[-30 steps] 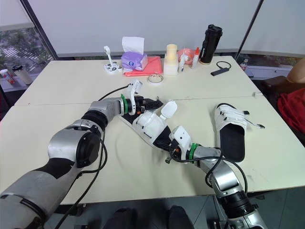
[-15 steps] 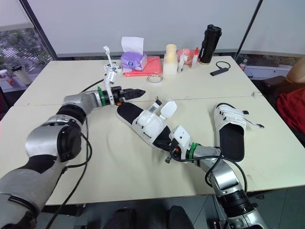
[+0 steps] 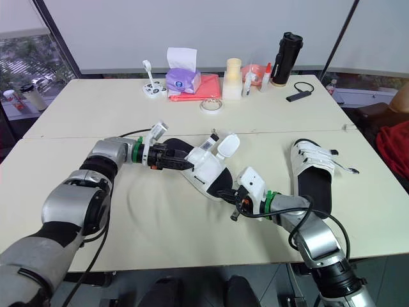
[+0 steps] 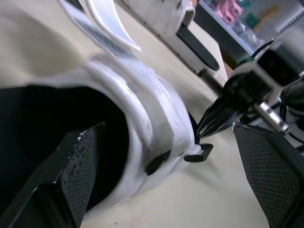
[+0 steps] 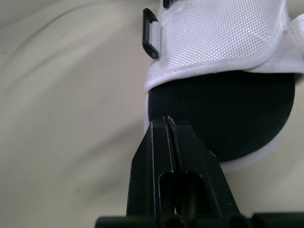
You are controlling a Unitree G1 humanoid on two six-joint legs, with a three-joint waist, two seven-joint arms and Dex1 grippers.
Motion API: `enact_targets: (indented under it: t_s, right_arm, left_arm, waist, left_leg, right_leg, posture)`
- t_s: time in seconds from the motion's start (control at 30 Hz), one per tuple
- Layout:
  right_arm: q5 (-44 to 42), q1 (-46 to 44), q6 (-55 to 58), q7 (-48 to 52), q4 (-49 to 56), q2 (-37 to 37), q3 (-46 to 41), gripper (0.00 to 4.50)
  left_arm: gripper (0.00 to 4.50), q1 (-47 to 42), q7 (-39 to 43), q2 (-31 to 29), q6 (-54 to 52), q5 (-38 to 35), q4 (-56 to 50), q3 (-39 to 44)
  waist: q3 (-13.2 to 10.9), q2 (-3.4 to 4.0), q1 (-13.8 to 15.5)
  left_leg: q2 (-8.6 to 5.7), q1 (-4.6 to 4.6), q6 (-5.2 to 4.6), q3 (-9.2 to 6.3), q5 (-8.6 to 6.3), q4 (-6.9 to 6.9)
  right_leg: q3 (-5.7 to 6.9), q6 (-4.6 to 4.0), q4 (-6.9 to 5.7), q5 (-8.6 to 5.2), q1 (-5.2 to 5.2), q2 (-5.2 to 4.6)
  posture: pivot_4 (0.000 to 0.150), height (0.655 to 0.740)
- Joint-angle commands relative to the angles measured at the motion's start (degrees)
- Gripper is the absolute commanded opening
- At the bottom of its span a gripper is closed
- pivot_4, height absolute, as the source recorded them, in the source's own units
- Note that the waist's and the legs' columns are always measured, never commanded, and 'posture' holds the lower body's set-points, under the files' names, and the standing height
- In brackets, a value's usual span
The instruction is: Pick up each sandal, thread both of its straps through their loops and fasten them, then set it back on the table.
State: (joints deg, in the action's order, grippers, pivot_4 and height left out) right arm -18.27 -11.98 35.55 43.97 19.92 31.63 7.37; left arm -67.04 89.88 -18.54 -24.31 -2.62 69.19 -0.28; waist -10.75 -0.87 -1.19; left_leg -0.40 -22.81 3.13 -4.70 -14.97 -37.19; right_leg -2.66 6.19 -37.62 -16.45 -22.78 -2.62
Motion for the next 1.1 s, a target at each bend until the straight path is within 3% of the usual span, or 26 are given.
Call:
enact_targets:
  t_s: [0.03,0.13,0.37,0.67,0.9,0.93,1.1]
  right_arm:
    - [-2.6,-0.1,2.7,-0.6,6.0,1.3,-2.9,0.0]
    - [-3.4,0.0,3.9,-0.8,7.5,2.3,-4.0,0.0]
    - [-3.6,1.5,3.4,-1.2,6.0,2.4,-4.3,0.0]
    - [-3.9,1.5,1.8,-0.5,2.7,2.0,-4.6,0.0]
    - [-3.9,1.7,0.9,0.0,1.7,2.6,-4.7,0.0]
    - [-3.9,1.8,0.9,0.1,1.8,2.8,-4.9,0.0]
    - [-4.2,2.5,1.4,0.8,2.5,5.1,-6.1,0.0]
  left_arm:
    - [4.46,-0.6,0.6,0.9,-1.4,-2.0,-2.1,0.9]
    - [3.56,-0.4,2.1,1.7,-4.2,-3.7,-3.6,1.2]
    - [0.01,5.2,2.6,1.1,-14.7,-9.6,-17.2,-2.4]
    - [0.01,18.1,-2.2,-2.0,-35.0,-19.9,-47.1,-3.0]
    - [0.01,24.7,-11.9,-1.3,-38.4,-23.9,-55.2,-2.0]
    - [0.83,25.4,-13.2,-1.1,-38.3,-24.4,-55.7,-1.8]
    - [3.25,27.3,-17.0,-1.3,-39.5,-27.5,-57.4,-0.9]
  waist:
    - [0.0,0.0,0.1]
    - [0.0,0.0,0.1]
    - [0.0,0.0,0.0]
    - [0.0,0.02,0.1]
    - [0.0,0.04,0.3]
    - [0.0,0.04,0.3]
    - [0.0,0.04,0.4]
  left_leg:
    - [0.0,-0.04,0.0,-0.01,0.0,0.0]
    - [0.0,-0.09,0.0,-0.01,0.0,-0.04]
    - [0.0,-0.17,0.0,0.0,0.0,-0.04]
    - [0.03,-0.45,0.0,-0.01,0.01,-0.24]
    - [0.03,-0.44,0.0,-0.01,0.01,-0.33]
    - [0.03,-0.44,0.0,-0.01,0.01,-0.33]
    - [0.03,-0.44,0.0,0.0,0.01,-0.4]
  right_leg:
    - [0.0,0.0,-0.02,0.0,-0.05,0.01]
    - [0.0,0.0,-0.06,0.0,-0.08,0.0]
    - [-0.01,0.0,-0.13,0.0,-0.21,0.0]
    - [-0.06,-0.02,-0.43,0.0,-0.57,0.0]
    - [-0.08,-0.02,-0.45,0.0,-0.54,-0.02]
    - [-0.08,-0.02,-0.45,0.0,-0.54,-0.02]
    - [-0.08,-0.02,-0.46,0.0,-0.52,-0.02]
  posture:
    - [0.15,0.74]
    - [0.15,0.74]
    - [0.15,0.74]
    - [0.15,0.74]
    - [0.15,0.74]
    - [0.15,0.74]
    - [0.15,0.74]
